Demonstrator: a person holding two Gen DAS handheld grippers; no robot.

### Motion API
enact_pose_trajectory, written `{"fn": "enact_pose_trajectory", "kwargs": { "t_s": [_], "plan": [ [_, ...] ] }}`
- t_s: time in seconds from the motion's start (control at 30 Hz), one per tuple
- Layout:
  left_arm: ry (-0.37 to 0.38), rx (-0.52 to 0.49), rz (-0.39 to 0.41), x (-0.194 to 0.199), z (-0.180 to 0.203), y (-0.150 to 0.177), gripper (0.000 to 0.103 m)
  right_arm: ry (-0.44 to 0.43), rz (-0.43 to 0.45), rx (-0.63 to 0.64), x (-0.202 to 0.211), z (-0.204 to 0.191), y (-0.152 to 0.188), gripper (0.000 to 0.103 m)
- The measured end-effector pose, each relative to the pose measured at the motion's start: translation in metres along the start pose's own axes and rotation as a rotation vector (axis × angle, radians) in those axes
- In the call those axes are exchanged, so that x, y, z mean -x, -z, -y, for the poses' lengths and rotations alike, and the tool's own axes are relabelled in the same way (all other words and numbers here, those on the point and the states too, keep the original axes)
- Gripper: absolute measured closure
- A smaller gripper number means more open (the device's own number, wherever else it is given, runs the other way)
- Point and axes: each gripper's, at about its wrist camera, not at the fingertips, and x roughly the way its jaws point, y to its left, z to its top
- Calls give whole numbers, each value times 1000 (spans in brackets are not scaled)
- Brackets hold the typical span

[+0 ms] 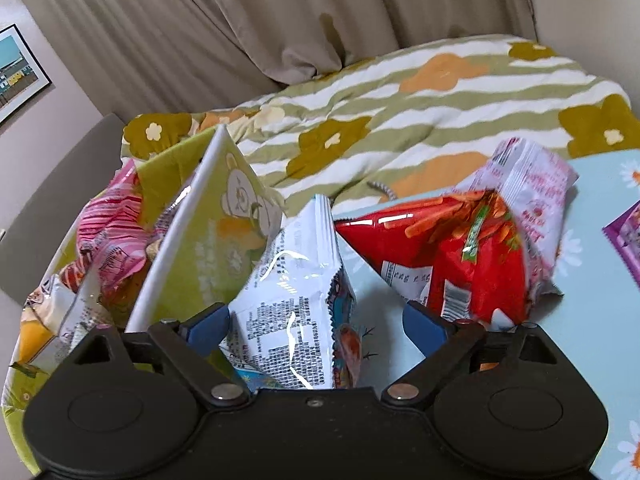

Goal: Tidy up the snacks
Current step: 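Grasp a white-blue printed bag with the left tool while the right tool grasps a lilac bag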

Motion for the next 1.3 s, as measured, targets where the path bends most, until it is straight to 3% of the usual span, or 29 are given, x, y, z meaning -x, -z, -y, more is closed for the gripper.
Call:
{"fn": "enact_pose_trajectory", "kwargs": {
  "t_s": [0.23,0.3,0.43,0.6,0.77,1.3],
  "plan": [
    [-43,-42,-9,-10,5,-1,12,7,-11,30,-13,1,2,0],
    [-55,-54,-8,-10,6,-1,25,5,-14,40,-16,0,3,0],
    [-52,-59,-14,-11,2,-3,34,9,-20,63,-21,-4,5,0],
    [-50,-71,-9,-7,2,-2,54,10,-30,78,-29,-5,7,0],
    [-34,-43,-6,0,-5,-1,59,11,-34,96,-34,-7,10,0],
    [28,11,22,38,-12,10,60,44,-49,137,-44,-14,17,1]
  ]
}}
